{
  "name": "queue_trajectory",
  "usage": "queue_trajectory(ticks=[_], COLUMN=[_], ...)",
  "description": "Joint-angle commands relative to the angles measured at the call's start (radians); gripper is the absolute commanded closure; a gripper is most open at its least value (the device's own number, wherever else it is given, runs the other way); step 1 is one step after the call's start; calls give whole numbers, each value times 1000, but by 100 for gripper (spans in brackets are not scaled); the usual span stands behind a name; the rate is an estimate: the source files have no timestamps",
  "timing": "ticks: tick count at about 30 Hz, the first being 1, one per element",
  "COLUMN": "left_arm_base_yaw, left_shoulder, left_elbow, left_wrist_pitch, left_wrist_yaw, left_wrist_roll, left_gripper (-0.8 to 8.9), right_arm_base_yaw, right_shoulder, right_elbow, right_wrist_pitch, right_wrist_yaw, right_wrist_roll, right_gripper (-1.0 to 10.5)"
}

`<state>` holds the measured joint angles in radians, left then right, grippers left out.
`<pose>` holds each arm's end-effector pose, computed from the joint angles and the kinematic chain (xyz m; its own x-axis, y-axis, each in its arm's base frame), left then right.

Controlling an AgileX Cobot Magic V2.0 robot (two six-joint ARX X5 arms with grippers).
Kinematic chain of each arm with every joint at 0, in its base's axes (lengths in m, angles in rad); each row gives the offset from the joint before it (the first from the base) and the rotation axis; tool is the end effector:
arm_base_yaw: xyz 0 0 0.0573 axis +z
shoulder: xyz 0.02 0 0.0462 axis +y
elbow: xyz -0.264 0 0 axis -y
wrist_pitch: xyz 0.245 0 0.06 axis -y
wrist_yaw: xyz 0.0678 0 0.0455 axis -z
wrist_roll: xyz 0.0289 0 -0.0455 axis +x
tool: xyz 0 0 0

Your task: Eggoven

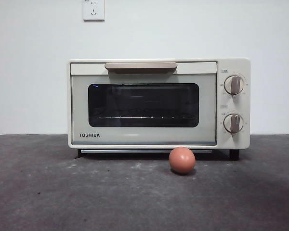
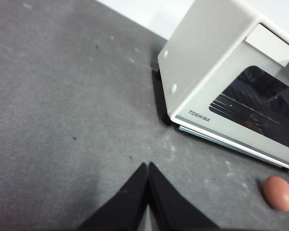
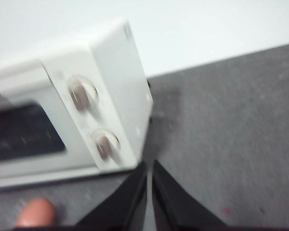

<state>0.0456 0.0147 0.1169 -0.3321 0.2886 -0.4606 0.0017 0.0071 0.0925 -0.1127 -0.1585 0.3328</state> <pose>0.0869 -0.0043 0.1703 0.9454 -0.2418 -0.2185 0.1077 0.8645 -0.4909 0.0913 0.0047 0.1834 0.9868 0.1595 -0.0270 -0.1418 0.9330 0.3306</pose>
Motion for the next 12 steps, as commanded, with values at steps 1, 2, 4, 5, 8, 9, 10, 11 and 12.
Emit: queue_trajectory(ticks=[1, 2, 4, 5, 8, 9, 10, 11, 12], left_arm_base_yaw=[2, 2, 2, 2, 2, 2, 2, 2, 2], left_shoulder=[23, 40, 80, 104, 197, 233, 263, 298, 333], left_elbow=[87, 114, 168, 194, 288, 321, 349, 383, 416], left_wrist_pitch=[3, 2, -6, -14, -54, -76, -97, -125, -153], left_wrist_yaw=[19, 32, 57, 68, 130, 159, 184, 212, 247], left_wrist_roll=[-5, -4, -1, 5, 44, 64, 84, 109, 138], left_gripper=[808, 808, 808, 808, 808, 808, 808, 808, 808], right_arm_base_yaw=[1, 1, 1, 1, 3, 3, 3, 3, 3], right_shoulder=[7, 19, 52, 72, 151, 180, 207, 239, 274], right_elbow=[85, 119, 185, 216, 323, 360, 392, 429, 467], right_wrist_pitch=[-43, -80, -149, -175, -262, -298, -333, -377, -422], right_wrist_yaw=[-3, -3, -17, -30, -94, -114, -132, -155, -179], right_wrist_roll=[53, 53, 48, 42, 9, -8, -24, -44, -69], right_gripper=[944, 944, 944, 944, 944, 944, 944, 944, 944])
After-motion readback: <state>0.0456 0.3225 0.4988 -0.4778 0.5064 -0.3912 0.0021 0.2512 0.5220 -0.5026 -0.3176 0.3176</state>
